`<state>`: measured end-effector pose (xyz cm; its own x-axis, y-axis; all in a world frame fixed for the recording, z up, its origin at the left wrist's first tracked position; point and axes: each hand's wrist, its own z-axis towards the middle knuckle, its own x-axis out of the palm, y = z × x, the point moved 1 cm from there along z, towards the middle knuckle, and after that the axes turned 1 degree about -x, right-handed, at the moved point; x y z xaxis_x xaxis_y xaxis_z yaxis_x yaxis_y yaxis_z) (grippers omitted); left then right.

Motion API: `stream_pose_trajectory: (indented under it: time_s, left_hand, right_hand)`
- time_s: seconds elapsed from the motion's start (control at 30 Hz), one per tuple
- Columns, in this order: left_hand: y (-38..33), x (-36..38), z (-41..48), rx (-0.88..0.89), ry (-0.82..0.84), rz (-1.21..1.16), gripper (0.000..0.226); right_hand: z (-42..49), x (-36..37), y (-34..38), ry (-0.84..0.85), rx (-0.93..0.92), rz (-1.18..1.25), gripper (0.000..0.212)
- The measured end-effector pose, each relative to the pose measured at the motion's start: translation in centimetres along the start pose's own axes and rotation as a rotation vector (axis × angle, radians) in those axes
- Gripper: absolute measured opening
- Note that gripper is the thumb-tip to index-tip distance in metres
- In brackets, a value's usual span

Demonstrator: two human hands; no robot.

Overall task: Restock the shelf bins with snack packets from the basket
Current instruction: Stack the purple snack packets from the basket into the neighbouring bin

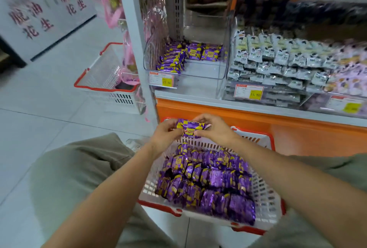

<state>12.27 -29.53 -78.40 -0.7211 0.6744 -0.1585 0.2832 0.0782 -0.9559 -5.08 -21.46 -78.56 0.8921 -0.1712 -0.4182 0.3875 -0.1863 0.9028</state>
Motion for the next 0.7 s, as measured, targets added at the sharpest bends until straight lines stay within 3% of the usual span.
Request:
stream_pose_trajectory:
  time_s: [0.2, 0.33, 0.5, 0.6, 0.7]
  left_hand:
    - [-5.6, -3.2, 0.3, 0.253, -0.21, 0.216, 0.022]
    - [-7.3, -6.7, 1.2, 0.427, -0.452, 0.644, 0.035]
    - [-7.7, -8.1, 3.4, 0.545, -0.455, 0.9, 0.059]
    - [-7.0, -7.8, 4.7, 0.516, -0.403, 1.002, 0.068]
    - [-6.3, -7.6, 5.4, 0.513, -0.416, 1.005, 0.073]
  right_hand:
    - [2.2, -1.7, 6.8, -0.178, -0.208, -0.018, 0.03]
    - [4.5, -3.9, 11.6, -0.341, -0.372, -0.001, 0.025]
    - [9.2, -5.7, 13.8, -0.524, -0.371, -0.062, 0.027]
    - [11.5, -6.0, 13.1, -0.471, -0.206, -0.252, 0.033]
    - [13.1, -5.5, 12.6, -0.258, -0.104, -0.327, 0.035]
